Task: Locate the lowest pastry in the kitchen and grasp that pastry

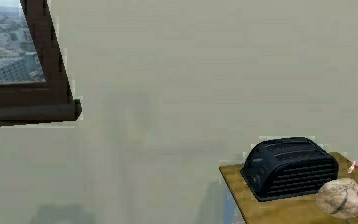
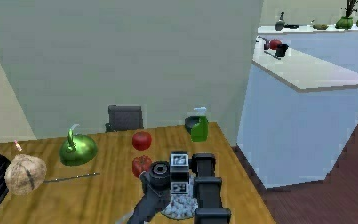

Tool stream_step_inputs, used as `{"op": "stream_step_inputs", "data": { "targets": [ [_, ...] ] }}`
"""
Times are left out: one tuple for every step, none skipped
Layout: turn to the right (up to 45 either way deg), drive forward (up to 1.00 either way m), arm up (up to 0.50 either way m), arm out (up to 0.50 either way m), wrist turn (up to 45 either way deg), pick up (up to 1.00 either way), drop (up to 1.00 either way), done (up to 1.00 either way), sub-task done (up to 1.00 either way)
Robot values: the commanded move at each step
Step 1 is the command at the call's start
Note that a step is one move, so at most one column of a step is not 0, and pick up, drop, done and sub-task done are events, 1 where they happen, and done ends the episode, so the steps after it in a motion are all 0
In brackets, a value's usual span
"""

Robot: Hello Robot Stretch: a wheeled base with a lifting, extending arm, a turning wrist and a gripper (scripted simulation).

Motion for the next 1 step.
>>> {"op": "stream_step_inputs", "data": {
  "targets": [
    [0.0, 0.00, 0.00, 0.00, 45.0, 0.00, 0.00, 0.00, 0.00]
  ]
}}
